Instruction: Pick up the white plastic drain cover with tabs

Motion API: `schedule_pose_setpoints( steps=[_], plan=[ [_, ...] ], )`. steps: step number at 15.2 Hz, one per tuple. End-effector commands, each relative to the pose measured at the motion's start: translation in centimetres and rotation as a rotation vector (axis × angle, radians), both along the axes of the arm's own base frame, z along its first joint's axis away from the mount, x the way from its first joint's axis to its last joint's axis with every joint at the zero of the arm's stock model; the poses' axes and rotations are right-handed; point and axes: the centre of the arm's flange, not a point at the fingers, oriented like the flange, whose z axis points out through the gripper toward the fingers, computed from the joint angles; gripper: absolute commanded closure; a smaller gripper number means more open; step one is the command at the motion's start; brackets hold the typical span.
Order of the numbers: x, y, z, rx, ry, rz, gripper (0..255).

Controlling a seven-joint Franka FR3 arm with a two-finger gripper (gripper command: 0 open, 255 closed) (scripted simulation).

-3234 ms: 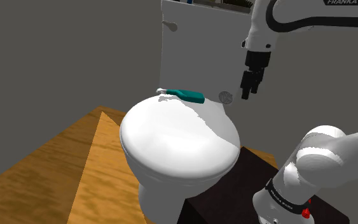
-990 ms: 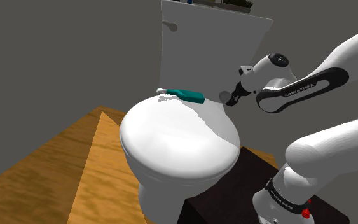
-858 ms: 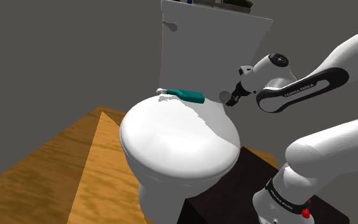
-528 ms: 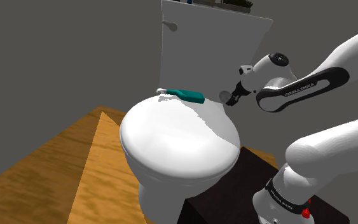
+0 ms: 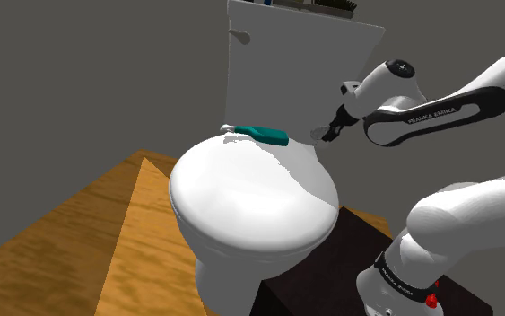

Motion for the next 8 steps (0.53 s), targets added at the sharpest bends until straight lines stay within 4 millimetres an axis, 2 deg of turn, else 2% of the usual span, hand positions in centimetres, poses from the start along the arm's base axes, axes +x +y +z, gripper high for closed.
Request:
schedule_pose_setpoints(
  steps=[1,6,8],
  plan=[
    [0.0,-0.2,1.4,-0.002,-0.011,-0.005,255],
    [0.0,-0.2,4.1,-0.002,-0.011,-0.005,255],
    [0.0,-0.2,4.1,-0.001,-0.011,-0.005,255]
  ],
)
